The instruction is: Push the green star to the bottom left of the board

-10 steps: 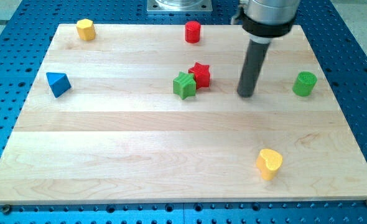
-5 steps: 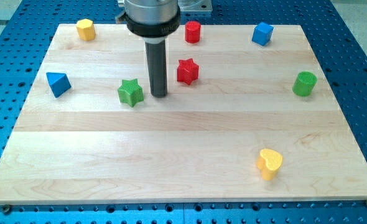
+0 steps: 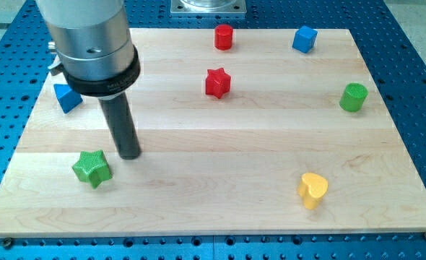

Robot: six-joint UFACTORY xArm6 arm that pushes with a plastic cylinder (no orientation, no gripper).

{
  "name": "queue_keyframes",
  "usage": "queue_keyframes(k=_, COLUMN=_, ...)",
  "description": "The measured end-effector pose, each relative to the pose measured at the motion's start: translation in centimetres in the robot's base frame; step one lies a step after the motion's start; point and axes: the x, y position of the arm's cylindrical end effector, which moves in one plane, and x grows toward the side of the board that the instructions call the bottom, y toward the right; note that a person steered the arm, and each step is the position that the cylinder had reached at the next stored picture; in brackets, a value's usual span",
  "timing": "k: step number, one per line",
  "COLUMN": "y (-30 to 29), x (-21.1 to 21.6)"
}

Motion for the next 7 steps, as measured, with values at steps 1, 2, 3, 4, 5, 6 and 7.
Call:
queue_keyframes(k=1, y=-1.6, x=3.3)
queue_keyframes(k=2, y=1.1, x=2.9)
queue_keyframes(k=3, y=-0.5, x=2.9)
queue_keyframes(k=4, y=-1.7, x=3.1)
queue_keyframes(k=5, y=-7.6, x=4.3)
queue_keyframes(k=6, y=-4.4, x=3.6)
queue_keyframes(k=7, y=6.8, x=-1.3)
